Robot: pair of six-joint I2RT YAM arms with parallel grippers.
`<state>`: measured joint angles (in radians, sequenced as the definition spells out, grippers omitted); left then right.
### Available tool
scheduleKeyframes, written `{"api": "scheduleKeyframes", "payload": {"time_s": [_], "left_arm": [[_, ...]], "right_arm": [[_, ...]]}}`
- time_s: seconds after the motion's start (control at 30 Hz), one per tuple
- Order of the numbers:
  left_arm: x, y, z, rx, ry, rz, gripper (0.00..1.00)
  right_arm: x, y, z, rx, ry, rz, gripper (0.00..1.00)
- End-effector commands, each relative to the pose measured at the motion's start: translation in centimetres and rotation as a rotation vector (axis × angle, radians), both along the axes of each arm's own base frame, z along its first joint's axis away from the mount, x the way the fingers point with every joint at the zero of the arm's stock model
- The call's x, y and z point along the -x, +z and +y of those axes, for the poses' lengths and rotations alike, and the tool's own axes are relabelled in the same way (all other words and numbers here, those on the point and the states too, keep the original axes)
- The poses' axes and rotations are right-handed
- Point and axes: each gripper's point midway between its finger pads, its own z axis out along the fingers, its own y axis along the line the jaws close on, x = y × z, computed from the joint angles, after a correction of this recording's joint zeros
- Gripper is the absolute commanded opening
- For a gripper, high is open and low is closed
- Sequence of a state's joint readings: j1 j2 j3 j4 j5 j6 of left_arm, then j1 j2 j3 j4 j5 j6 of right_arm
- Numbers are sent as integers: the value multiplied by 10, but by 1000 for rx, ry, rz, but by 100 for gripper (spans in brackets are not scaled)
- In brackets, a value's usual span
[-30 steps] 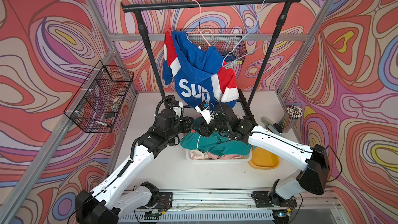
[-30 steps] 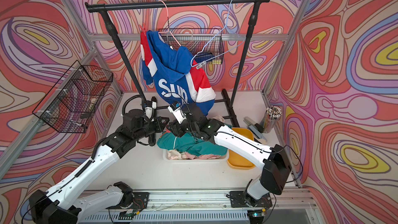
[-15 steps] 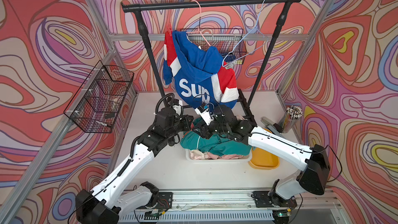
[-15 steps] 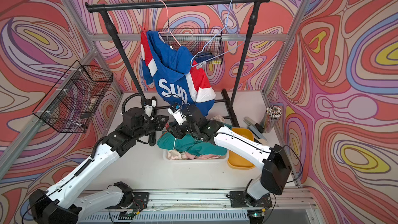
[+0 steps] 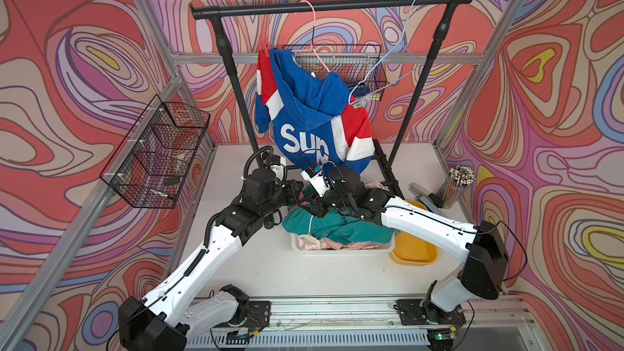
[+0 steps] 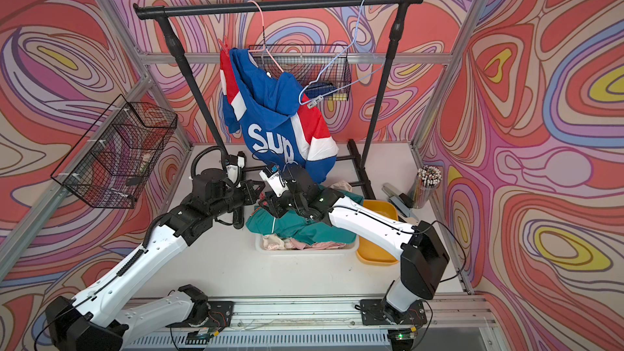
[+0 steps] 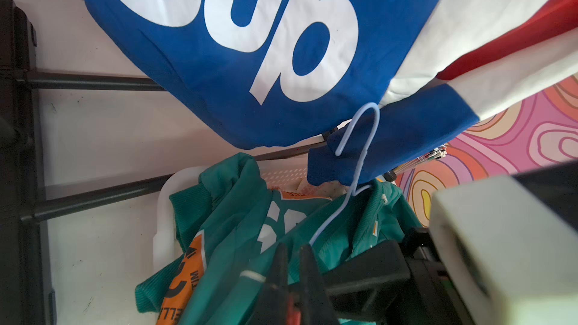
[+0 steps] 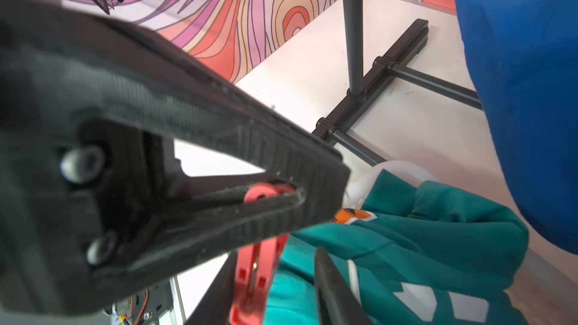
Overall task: Remove the clothespins securing jackets to the hanger
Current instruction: Place the clothespin in the storage box.
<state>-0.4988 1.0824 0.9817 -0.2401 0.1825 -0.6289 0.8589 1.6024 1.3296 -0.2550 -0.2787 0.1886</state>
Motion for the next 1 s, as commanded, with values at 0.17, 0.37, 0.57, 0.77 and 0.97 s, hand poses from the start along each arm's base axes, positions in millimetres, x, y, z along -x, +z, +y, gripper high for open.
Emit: {"api": "scheduleKeyframes", "payload": {"time_s": [0.17, 0.37, 0.57, 0.77, 0.97], "left_arm": [[1, 3, -5, 25, -12, -4, 0], [2, 3, -5, 30, -17, -7, 0], [3, 3, -6, 30, -25, -6, 0], [5, 8, -2, 0, -24, -23, 34], [7, 26, 14, -34, 8, -58, 79]], "right_arm": [[-7, 13, 12, -45, -5, -22, 35], [-9, 9, 13, -43, -8, -16, 24], [-10, 8, 11, -36, -17, -14, 0], [-6, 8, 6, -32, -20, -12, 0], [-1, 12, -6, -30, -52, -13, 0]]}}
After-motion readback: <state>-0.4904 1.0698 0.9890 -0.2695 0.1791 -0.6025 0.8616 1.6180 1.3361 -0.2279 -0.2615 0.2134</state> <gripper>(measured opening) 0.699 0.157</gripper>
